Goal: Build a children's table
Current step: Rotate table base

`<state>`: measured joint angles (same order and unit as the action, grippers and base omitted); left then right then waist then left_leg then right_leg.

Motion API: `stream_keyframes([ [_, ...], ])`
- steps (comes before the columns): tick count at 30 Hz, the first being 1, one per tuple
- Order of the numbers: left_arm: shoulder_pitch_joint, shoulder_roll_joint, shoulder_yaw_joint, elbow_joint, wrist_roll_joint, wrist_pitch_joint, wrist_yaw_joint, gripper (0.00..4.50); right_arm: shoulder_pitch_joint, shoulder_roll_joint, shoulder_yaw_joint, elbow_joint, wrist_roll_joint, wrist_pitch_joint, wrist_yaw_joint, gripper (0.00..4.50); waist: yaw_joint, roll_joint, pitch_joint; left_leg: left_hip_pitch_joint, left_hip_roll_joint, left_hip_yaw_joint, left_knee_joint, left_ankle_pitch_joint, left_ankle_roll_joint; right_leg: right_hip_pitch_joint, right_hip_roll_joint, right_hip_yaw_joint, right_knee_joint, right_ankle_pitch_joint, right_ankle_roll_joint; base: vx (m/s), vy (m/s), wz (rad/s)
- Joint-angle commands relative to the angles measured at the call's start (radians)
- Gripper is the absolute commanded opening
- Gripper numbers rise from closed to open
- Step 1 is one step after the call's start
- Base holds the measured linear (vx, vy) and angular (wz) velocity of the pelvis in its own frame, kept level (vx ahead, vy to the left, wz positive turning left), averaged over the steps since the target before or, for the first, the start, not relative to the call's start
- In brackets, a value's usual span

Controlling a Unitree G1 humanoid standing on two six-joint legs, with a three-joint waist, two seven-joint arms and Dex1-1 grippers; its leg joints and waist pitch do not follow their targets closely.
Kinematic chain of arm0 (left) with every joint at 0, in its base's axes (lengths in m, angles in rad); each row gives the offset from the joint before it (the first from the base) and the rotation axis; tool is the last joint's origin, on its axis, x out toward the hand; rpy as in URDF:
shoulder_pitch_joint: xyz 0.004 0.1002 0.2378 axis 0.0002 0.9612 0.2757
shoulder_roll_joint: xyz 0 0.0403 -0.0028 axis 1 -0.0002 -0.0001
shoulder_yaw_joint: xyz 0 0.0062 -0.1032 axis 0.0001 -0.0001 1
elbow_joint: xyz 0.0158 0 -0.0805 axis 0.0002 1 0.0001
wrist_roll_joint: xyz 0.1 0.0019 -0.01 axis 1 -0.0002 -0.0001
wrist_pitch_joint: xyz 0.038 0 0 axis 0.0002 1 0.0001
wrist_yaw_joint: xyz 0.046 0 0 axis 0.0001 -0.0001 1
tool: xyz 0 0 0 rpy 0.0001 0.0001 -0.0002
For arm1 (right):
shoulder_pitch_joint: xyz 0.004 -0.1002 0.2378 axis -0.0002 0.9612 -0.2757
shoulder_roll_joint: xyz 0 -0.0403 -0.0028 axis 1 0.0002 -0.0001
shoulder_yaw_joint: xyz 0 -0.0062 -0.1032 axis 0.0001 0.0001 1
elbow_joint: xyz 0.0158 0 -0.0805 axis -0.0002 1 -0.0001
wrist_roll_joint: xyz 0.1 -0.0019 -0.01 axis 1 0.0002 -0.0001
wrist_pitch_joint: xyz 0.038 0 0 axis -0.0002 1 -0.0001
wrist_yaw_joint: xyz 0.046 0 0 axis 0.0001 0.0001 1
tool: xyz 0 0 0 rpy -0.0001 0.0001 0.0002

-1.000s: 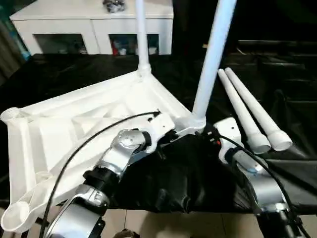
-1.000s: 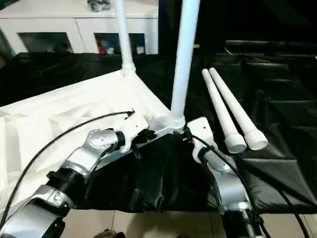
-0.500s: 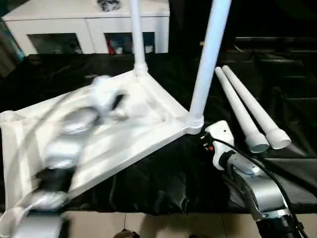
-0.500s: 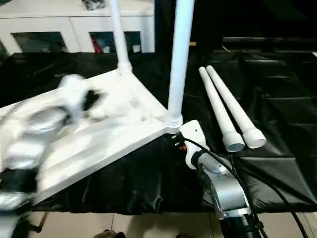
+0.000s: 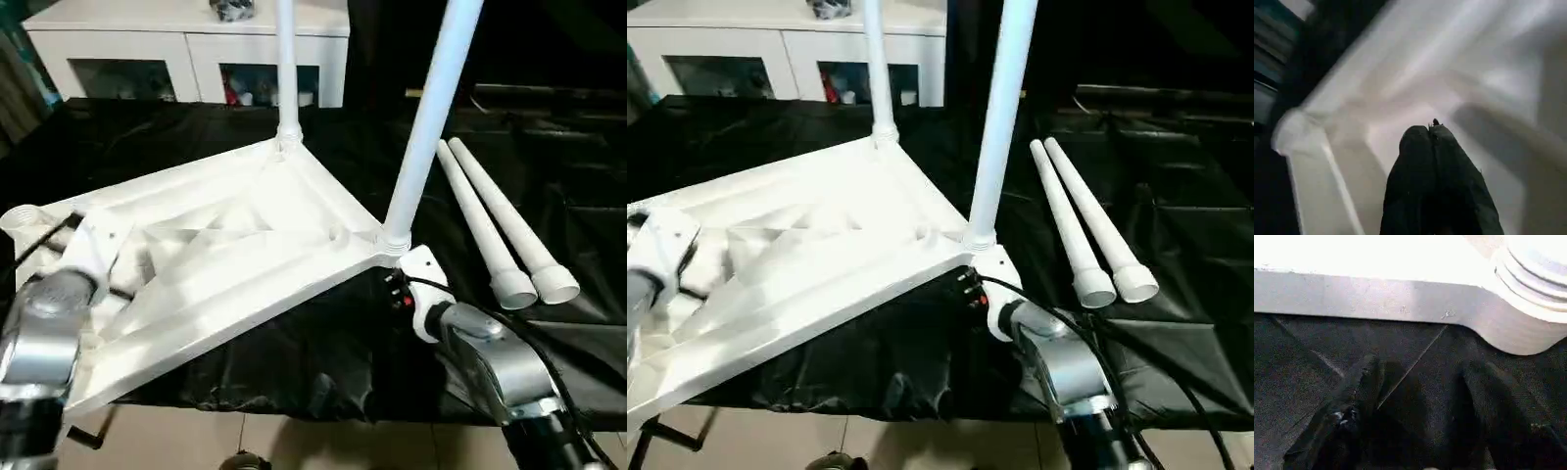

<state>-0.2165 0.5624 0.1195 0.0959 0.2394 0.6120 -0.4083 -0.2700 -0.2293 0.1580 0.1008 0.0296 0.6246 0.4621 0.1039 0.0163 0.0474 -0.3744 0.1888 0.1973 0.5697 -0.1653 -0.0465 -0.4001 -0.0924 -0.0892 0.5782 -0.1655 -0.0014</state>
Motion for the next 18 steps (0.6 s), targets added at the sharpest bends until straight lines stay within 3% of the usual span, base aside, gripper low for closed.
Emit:
stream_keyframes([
  [1, 0.003, 0.027, -0.048, 0.009, -0.005, 0.019, -0.062, 0.0, -0.028, 0.007, -0.01, 0.022, 0.003, 0.004, -0.011, 2.62, 0.001, 0.009, -0.055, 0.029, 0.043, -0.031, -0.076, -0.348, -0.034, 0.024, -0.058, 0.053, -0.071, -0.349, -0.124, 0.0, 0.0, 0.0],
  [4, 0.002, 0.044, -0.079, 0.022, -0.015, 0.025, -0.107, 0.0, -0.04, 0.009, -0.007, 0.036, 0.002, -0.004, -0.01, 2.35, 0.003, 0.009, -0.056, 0.031, 0.042, -0.032, -0.078, -0.365, -0.046, 0.024, -0.057, 0.053, -0.07, -0.335, -0.127, 0.0, 0.0, 0.0],
  [5, -0.005, 0.06, -0.108, 0.027, -0.033, 0.039, -0.168, 0.0, -0.057, 0.013, -0.006, 0.062, 0.004, -0.012, -0.007, 2.27, 0.005, -0.003, -0.057, 0.028, 0.042, -0.033, -0.079, -0.352, -0.043, 0.028, -0.06, 0.053, -0.066, -0.326, -0.13, 0.0, 0.0, 0.0],
  [7, -0.009, 0.085, -0.137, 0.027, -0.044, 0.05, -0.228, 0.0, -0.078, 0.02, -0.003, 0.101, 0.004, -0.03, -0.004, 2.05, 0.006, 0.003, -0.057, 0.03, 0.043, -0.032, -0.078, -0.342, -0.046, 0.025, -0.059, 0.055, -0.064, -0.304, -0.14, 0.0, 0.0, 0.0],
  [9, -0.01, 0.112, -0.157, 0.017, -0.055, 0.054, -0.286, 0.0, -0.097, 0.025, 0.003, 0.142, -0.003, -0.059, -0.004, 1.89, 0.005, -0.002, -0.059, 0.028, 0.042, -0.032, -0.078, -0.338, -0.05, 0.028, -0.059, 0.054, -0.059, -0.284, -0.151, 0.0, 0.0, 0.0],
  [12, -0.003, 0.19, -0.213, -0.07, -0.149, 0.069, -0.507, 0.0, -0.162, 0.048, -0.01, 0.278, -0.005, -0.139, -0.016, 1.75, 0.008, -0.001, -0.063, 0.026, 0.04, -0.032, -0.076, -0.306, -0.052, 0.033, -0.067, 0.054, -0.05, -0.245, -0.177, 0.0, 0.0, 0.0],
  [14, -0.002, 0.205, -0.227, -0.089, -0.169, 0.071, -0.549, 0.0, -0.178, 0.054, -0.018, 0.309, -0.002, -0.148, -0.02, 1.5, 0.005, -0.002, -0.062, 0.028, 0.041, -0.028, -0.074, -0.287, -0.048, 0.031, -0.062, 0.055, -0.047, -0.206, -0.197, 0.0, 0.0, 0.0],
  [16, 0.001, 0.234, -0.274, -0.167, -0.254, 0.078, -0.689, 0.0, -0.244, 0.071, -0.031, 0.433, -0.011, -0.206, -0.049, 1.39, 0.004, 0.005, -0.062, 0.028, 0.038, -0.026, -0.073, -0.277, -0.053, 0.034, -0.058, 0.055, -0.041, -0.174, -0.212, 0.0, 0.0, 0.0],
  [18, 0.0, 0.232, -0.283, -0.188, -0.28, 0.077, -0.72, 0.0, -0.263, 0.075, -0.033, 0.467, -0.012, -0.226, -0.052, 1.16, 0.005, 0.008, -0.062, 0.031, 0.04, -0.025, -0.073, -0.283, -0.061, 0.034, -0.06, 0.055, -0.04, -0.17, -0.222, 0.0, 0.0, 0.0],
])
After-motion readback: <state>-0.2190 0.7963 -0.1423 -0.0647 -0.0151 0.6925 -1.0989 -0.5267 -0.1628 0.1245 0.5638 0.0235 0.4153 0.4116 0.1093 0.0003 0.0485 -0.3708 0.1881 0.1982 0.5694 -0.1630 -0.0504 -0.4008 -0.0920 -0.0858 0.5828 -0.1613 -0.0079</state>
